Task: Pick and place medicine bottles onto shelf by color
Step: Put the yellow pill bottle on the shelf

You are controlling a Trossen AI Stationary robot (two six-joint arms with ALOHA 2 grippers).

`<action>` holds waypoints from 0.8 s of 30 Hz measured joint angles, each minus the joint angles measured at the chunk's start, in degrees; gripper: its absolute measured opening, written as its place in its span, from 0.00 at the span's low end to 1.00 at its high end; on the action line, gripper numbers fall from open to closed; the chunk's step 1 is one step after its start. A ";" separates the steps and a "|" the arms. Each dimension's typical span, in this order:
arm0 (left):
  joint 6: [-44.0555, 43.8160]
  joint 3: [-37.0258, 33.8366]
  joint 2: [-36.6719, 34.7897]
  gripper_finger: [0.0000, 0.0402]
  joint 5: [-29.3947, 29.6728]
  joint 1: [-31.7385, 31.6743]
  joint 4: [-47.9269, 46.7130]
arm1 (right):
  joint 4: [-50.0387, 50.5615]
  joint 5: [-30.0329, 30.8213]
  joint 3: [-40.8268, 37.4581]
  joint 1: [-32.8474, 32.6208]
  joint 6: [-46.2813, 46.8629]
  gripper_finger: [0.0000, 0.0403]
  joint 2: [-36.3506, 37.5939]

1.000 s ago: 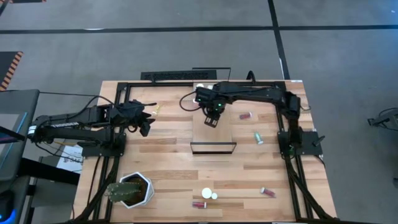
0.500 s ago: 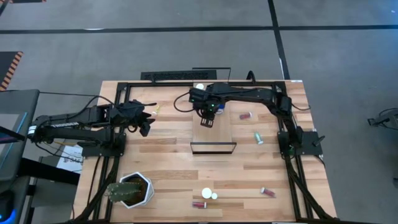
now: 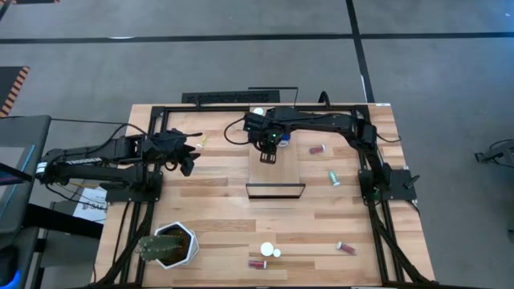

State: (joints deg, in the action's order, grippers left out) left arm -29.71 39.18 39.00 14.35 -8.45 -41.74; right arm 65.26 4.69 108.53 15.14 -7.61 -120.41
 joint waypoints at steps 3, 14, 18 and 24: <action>0.00 0.00 0.00 0.37 0.00 0.00 0.00 | -0.09 0.08 0.01 0.08 -1.58 0.41 -1.42; -0.02 0.00 0.00 0.37 0.00 0.00 0.00 | -1.89 0.44 -0.02 0.77 -1.89 0.42 -2.72; -0.02 0.00 0.00 0.37 0.00 0.00 0.01 | -1.92 0.46 0.00 1.13 -1.89 0.45 -2.24; -0.02 0.00 0.00 0.37 0.00 0.00 0.00 | -1.35 0.48 -0.02 1.22 -1.89 0.55 -2.26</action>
State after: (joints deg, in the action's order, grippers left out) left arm -29.74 39.18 39.00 14.35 -8.45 -41.74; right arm 63.91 5.17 108.51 16.36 -9.50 -122.67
